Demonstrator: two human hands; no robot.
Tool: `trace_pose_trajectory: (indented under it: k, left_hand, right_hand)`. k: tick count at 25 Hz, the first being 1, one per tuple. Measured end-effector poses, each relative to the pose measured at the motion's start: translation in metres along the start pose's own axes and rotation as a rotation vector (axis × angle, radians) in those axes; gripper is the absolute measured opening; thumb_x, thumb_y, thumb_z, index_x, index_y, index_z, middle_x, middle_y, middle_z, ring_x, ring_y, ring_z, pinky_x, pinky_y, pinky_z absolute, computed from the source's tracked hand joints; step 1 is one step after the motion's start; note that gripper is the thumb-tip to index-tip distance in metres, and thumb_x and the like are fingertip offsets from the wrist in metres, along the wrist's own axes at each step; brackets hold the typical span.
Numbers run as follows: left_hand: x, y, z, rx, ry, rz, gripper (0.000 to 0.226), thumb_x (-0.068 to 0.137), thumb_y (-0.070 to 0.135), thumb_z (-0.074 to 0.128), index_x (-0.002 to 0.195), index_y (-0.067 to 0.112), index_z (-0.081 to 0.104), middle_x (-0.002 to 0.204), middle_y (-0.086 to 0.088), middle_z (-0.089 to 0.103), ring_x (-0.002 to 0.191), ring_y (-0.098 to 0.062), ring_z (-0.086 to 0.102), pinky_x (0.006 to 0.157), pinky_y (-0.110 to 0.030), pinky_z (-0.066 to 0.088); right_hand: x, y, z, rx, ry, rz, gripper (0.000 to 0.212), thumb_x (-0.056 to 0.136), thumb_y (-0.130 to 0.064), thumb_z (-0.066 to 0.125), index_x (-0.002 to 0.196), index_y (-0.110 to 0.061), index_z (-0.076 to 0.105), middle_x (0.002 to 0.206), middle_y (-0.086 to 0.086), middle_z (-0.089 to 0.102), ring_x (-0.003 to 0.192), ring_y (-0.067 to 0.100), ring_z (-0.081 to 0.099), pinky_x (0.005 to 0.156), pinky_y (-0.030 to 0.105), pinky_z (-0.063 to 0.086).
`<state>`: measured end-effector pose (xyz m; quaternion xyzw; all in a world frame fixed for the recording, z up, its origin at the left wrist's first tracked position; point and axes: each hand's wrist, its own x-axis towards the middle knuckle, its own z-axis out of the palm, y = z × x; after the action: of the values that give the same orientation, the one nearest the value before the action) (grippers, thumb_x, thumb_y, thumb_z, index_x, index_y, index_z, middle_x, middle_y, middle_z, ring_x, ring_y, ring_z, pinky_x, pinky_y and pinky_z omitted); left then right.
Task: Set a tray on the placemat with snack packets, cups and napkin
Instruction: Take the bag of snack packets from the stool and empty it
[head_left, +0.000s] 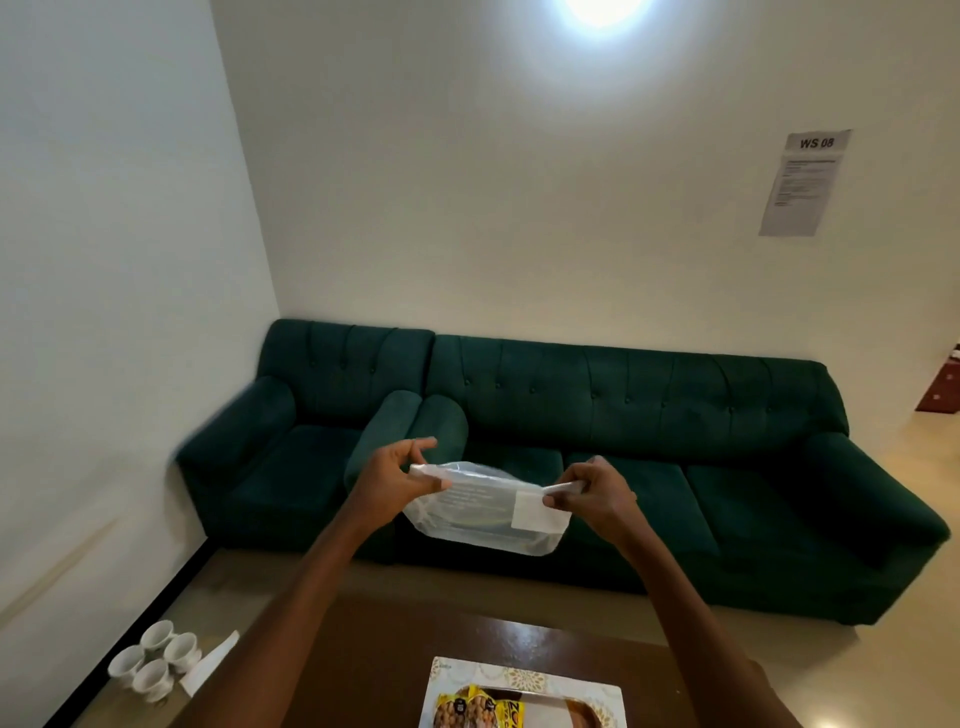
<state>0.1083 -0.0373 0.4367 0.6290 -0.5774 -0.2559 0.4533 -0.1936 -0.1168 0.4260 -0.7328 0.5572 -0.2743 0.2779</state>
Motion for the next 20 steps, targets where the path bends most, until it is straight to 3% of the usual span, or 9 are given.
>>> trace_pose_trajectory:
  k: [1, 3, 6, 8, 11, 13, 15, 17, 20]
  left_hand:
    - [-0.001, -0.002, -0.002, -0.073, -0.04, -0.018, 0.036, 0.076, 0.016, 0.09, 0.082, 0.003, 0.058, 0.111, 0.001, 0.075, 0.101, -0.015, 0.07, 0.091, -0.04, 0.059]
    - [-0.005, -0.002, 0.0, -0.066, -0.048, -0.003, 0.035, 0.081, 0.021, 0.087, 0.089, 0.004, 0.057, 0.083, -0.003, 0.067, 0.075, -0.017, 0.064, 0.072, -0.036, 0.061]
    - [-0.006, 0.009, 0.011, -0.031, -0.106, 0.077, 0.033, 0.083, 0.022, 0.086, 0.094, 0.007, 0.058, 0.082, -0.004, 0.064, 0.072, -0.012, 0.063, 0.066, -0.029, 0.061]
    - [-0.004, 0.023, 0.018, -0.044, -0.189, 0.126, 0.034, 0.081, 0.02, 0.087, 0.098, 0.008, 0.06, 0.087, -0.006, 0.068, 0.074, -0.011, 0.067, 0.067, -0.029, 0.062]
    - [0.005, 0.04, 0.016, -0.144, -0.241, 0.154, 0.044, 0.076, 0.021, 0.09, 0.111, 0.017, 0.065, 0.103, -0.008, 0.075, 0.094, -0.019, 0.076, 0.079, -0.036, 0.066]
    - [0.01, 0.041, 0.01, -0.27, -0.149, 0.111, 0.066, 0.071, 0.023, 0.094, 0.128, 0.021, 0.062, 0.118, -0.003, 0.075, 0.109, -0.019, 0.074, 0.088, -0.037, 0.065]
    - [0.008, 0.029, 0.009, -0.416, -0.059, -0.043, 0.097, 0.069, 0.028, 0.096, 0.151, 0.02, 0.045, 0.139, -0.002, 0.064, 0.125, -0.019, 0.066, 0.105, -0.04, 0.056]
    - [-0.004, 0.012, 0.025, -0.498, -0.126, -0.177, 0.117, 0.069, 0.04, 0.094, 0.161, 0.024, 0.024, 0.15, -0.005, 0.055, 0.133, -0.021, 0.059, 0.117, -0.045, 0.045]
    - [-0.017, 0.0, 0.065, -0.655, -0.291, -0.261, 0.105, 0.07, 0.036, 0.094, 0.155, 0.019, 0.035, 0.14, -0.01, 0.066, 0.125, -0.03, 0.067, 0.106, -0.049, 0.055]
  right_hand:
    - [-0.001, 0.0, -0.002, -0.065, -0.023, -0.002, 0.023, 0.075, -0.04, 0.091, 0.077, -0.033, 0.069, 0.114, -0.004, 0.06, 0.11, 0.021, 0.058, 0.106, 0.053, 0.044]
    - [-0.002, 0.001, -0.004, -0.21, -0.12, -0.058, 0.026, 0.075, -0.042, 0.089, 0.083, -0.036, 0.065, 0.133, -0.009, 0.057, 0.128, 0.019, 0.052, 0.112, 0.049, 0.036]
    - [-0.003, -0.016, -0.001, -0.11, -0.33, -0.161, 0.063, 0.07, -0.041, 0.092, 0.124, -0.03, 0.061, 0.143, -0.009, 0.054, 0.132, 0.015, 0.052, 0.111, 0.04, 0.047]
    - [-0.001, -0.032, 0.005, -0.06, -0.404, -0.194, 0.076, 0.072, -0.043, 0.091, 0.137, -0.026, 0.056, 0.135, -0.009, 0.061, 0.118, 0.012, 0.063, 0.099, 0.032, 0.057]
    - [0.003, -0.039, 0.011, -0.074, -0.402, -0.269, 0.037, 0.085, -0.035, 0.083, 0.118, -0.025, 0.07, 0.109, -0.008, 0.073, 0.093, 0.006, 0.073, 0.082, 0.026, 0.063]
    - [0.006, -0.032, 0.012, 0.104, -0.358, -0.217, 0.026, 0.087, -0.029, 0.082, 0.11, -0.024, 0.073, 0.103, -0.005, 0.077, 0.091, 0.007, 0.076, 0.079, 0.026, 0.063]
    - [0.006, -0.023, 0.013, 0.36, -0.288, -0.143, 0.027, 0.084, -0.03, 0.084, 0.108, -0.022, 0.074, 0.105, 0.0, 0.079, 0.093, 0.012, 0.078, 0.078, 0.031, 0.065]
    - [0.005, -0.021, 0.014, 0.587, -0.244, -0.095, 0.025, 0.082, -0.031, 0.087, 0.102, -0.022, 0.076, 0.106, 0.003, 0.08, 0.093, 0.018, 0.079, 0.074, 0.031, 0.065]
    - [0.003, -0.027, 0.02, 0.706, -0.23, -0.109, 0.01, 0.085, -0.025, 0.086, 0.092, -0.023, 0.079, 0.1, 0.006, 0.08, 0.089, 0.02, 0.079, 0.07, 0.026, 0.062]
